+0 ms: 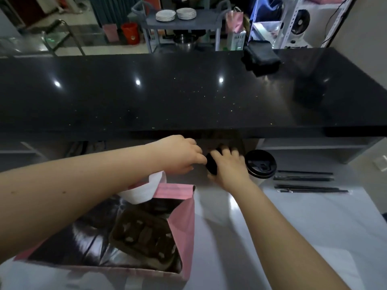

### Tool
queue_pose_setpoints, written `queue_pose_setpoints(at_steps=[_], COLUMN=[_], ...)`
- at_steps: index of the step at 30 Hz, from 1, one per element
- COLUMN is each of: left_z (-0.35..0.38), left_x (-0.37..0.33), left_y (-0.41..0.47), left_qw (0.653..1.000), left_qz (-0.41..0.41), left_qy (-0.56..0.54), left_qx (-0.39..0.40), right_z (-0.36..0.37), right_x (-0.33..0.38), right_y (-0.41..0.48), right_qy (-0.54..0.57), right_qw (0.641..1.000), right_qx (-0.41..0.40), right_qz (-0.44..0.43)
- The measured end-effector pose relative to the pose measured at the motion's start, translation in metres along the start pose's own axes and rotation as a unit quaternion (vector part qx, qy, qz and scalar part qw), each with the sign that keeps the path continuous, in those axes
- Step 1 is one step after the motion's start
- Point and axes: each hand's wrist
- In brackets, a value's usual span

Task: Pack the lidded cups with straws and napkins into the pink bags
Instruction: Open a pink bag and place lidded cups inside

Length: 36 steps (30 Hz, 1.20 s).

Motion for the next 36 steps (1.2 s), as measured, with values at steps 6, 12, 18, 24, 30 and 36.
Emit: queue_pose_setpoints(at_steps=[6, 12, 18, 24, 30, 36], left_z=[-0.019, -0.052, -0.065, -0.048, -0.009, 0.029], left_x=[0.007, 0.005, 0.005, 0.009, -0.007, -0.020], left_y=[-0.017, -0.044, -0.080, -0.150, -0.218, -0.262], left_qw=[0.999, 0.989, 0.978, 0.951, 0.898, 0.864], left_qz=[-0.020, -0.059, -0.089, -0.150, -0.203, -0.195], left_qy=[-0.012, -0.024, -0.041, -0.135, -0.303, -0.329], left_qx=[-0.035, -0.136, -0.182, -0.233, -0.246, -0.327], right_z=[-0.009, -0.070, -0.133, -0.180, -0.189, -0.179], right_x=[0.001, 0.006, 0.023, 0.077, 0.136, 0.175], right_y=[-0.031, -0.055, -0.068, -0.083, -0.095, -0.098], right_qy=[0.053, 0.088, 0.070, 0.167, 0.239, 0.250], right_qw=[0.998, 0.991, 0.979, 0.939, 0.921, 0.922], right_qx=[0.017, -0.068, -0.165, -0.261, -0.233, -0.204], right_qz=[-0.037, -0.079, -0.094, -0.147, -0.200, -0.214])
Point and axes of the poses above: each hand's wrist, its own y-axis towards the middle knuckle, its own z-axis out of the palm, x = y × z, and after that the axes turned 1 degree about x, right-handed
